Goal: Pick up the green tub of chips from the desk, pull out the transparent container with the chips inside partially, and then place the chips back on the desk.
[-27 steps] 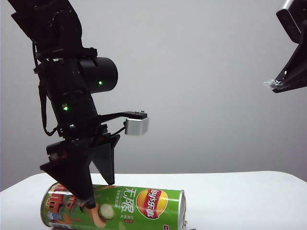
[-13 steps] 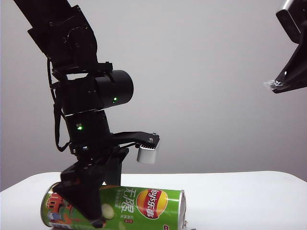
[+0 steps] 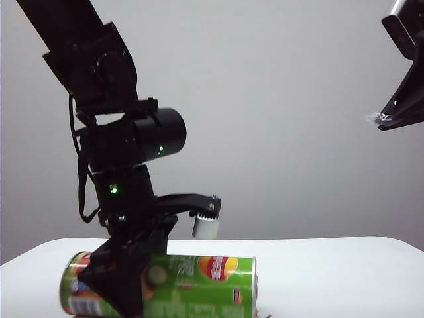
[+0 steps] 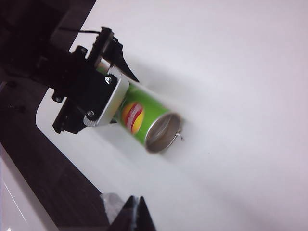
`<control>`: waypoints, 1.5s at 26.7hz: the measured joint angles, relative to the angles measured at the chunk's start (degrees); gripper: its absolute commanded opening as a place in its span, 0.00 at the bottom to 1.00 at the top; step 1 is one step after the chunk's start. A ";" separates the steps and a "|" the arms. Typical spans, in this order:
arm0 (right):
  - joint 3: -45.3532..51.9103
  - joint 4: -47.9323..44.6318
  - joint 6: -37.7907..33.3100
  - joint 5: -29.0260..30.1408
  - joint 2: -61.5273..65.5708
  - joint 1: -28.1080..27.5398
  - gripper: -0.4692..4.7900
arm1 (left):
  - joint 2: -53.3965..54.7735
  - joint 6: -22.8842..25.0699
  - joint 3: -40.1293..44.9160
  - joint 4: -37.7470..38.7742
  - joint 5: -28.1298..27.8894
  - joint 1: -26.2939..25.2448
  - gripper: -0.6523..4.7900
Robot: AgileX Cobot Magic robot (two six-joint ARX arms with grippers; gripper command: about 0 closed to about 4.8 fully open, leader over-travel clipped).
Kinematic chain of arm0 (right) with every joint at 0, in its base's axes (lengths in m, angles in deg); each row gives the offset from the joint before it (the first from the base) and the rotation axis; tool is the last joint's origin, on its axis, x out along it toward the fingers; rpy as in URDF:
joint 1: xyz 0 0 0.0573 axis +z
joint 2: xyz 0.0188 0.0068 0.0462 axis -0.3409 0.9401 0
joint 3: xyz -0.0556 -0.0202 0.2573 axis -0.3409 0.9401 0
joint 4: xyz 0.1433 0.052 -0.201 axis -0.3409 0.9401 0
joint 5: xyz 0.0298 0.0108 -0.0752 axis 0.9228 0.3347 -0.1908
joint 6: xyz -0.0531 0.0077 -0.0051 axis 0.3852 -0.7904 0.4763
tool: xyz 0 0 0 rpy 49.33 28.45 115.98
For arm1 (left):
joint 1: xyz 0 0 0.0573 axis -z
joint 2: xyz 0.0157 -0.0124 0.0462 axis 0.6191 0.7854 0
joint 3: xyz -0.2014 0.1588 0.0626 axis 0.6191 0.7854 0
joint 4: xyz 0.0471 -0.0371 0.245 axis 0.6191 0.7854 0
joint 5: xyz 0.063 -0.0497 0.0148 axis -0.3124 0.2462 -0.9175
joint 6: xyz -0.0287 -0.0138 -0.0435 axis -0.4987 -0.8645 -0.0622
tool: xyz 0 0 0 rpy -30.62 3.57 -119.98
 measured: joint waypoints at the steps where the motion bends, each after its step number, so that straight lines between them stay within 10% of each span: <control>1: 0.00 -0.09 0.00 0.00 0.00 0.00 0.09 | 0.22 0.00 0.00 0.00 0.00 0.00 1.00; 13: 0.00 -0.83 0.00 0.00 0.02 0.00 0.09 | 0.39 0.00 0.02 0.61 0.07 -0.04 1.00; 28: 0.00 -2.60 -0.02 0.00 0.00 0.02 0.09 | -0.52 0.04 -0.02 0.83 -1.99 -0.04 0.63; 40: 0.02 -3.58 -0.70 0.00 0.00 0.02 0.09 | -2.75 0.04 0.11 2.84 -2.32 -0.07 0.63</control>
